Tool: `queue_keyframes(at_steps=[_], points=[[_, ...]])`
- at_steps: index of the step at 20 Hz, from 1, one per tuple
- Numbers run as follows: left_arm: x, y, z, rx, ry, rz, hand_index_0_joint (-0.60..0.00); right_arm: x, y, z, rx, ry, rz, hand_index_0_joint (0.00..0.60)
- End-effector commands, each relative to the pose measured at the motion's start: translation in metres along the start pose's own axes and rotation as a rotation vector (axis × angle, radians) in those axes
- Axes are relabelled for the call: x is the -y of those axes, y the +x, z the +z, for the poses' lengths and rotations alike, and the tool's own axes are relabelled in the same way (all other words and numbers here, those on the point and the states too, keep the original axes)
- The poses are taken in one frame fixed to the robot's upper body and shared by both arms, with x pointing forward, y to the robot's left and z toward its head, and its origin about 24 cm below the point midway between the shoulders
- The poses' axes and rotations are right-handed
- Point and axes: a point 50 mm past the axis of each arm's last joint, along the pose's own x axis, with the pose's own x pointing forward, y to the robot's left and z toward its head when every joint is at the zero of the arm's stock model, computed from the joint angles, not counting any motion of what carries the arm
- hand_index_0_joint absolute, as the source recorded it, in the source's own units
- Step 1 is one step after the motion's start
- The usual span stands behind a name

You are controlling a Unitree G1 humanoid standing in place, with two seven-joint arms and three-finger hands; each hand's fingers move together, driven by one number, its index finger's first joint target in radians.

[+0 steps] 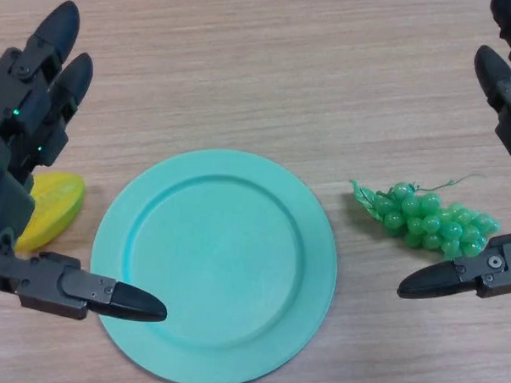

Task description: Pick up the green grapes and place it on the plate

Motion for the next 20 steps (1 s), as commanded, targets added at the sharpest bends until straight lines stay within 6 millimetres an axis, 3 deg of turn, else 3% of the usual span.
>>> queue_keyframes(at_steps=[1,13,17,20], points=[[-0.002,0.001,0.023,0.135,0.068,0.026,0.000,0.007,-0.002,0.028,0.202,-0.050,-0.022,0.000],[0.000,0.000,0.018,0.127,0.064,0.041,0.000,0.010,0.003,0.017,0.178,-0.082,-0.037,0.000],[0.001,-0.003,0.016,0.118,0.060,0.038,0.000,0.019,0.018,-0.008,0.111,-0.156,-0.065,0.000],[0.003,-0.005,0.017,0.121,0.067,0.043,0.000,0.025,0.035,-0.034,0.067,-0.397,-0.076,0.000]])
